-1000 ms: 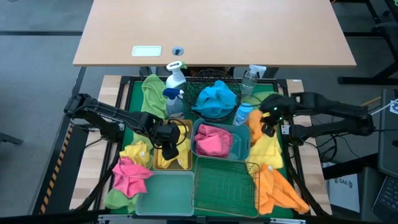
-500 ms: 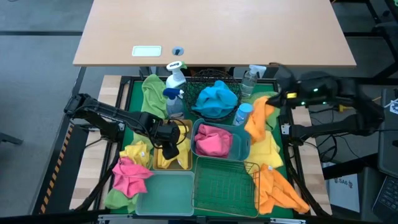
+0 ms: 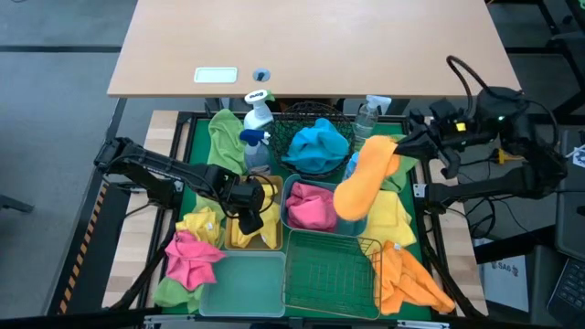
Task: Sort microfiber towel by color & place in baskets
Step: Put the top orange towel into the gold rectangular wire basket
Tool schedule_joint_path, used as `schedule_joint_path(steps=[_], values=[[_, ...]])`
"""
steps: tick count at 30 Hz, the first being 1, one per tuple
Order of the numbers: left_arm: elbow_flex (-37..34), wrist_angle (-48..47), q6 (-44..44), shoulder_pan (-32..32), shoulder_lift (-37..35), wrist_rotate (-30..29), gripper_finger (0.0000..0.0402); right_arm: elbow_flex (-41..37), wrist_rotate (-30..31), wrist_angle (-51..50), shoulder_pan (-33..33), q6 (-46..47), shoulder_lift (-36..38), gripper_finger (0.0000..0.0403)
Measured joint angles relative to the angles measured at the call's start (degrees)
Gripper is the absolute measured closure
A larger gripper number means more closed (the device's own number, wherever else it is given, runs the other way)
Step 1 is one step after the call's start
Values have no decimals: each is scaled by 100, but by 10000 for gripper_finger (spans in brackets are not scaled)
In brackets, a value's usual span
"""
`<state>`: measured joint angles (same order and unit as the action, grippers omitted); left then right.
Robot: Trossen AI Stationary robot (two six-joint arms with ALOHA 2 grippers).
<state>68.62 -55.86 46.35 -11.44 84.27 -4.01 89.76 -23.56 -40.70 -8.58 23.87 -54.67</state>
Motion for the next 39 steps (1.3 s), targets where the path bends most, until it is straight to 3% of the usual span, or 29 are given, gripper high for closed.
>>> schedule_joint_path(steps=[7,13,20,27,35,39], values=[[0,0,0,0,0,0,282,0,-704,841,98,209,-308,401],[0,0,0,2,0,0,282,0,-464,1153,1177,115,-752,401],[0,0,0,2,0,0,282,0,351,1174,2556,-163,-1290,401],[0,0,0,2,0,0,282,-2,1194,1254,3517,-224,-1599,402],[0,0,-26,2,0,0,282,-2,2681,190,4156,-921,-1945,401],[0,0,-42,2,0,9,282,-4,3062,-382,4214,-918,-2260,391]])
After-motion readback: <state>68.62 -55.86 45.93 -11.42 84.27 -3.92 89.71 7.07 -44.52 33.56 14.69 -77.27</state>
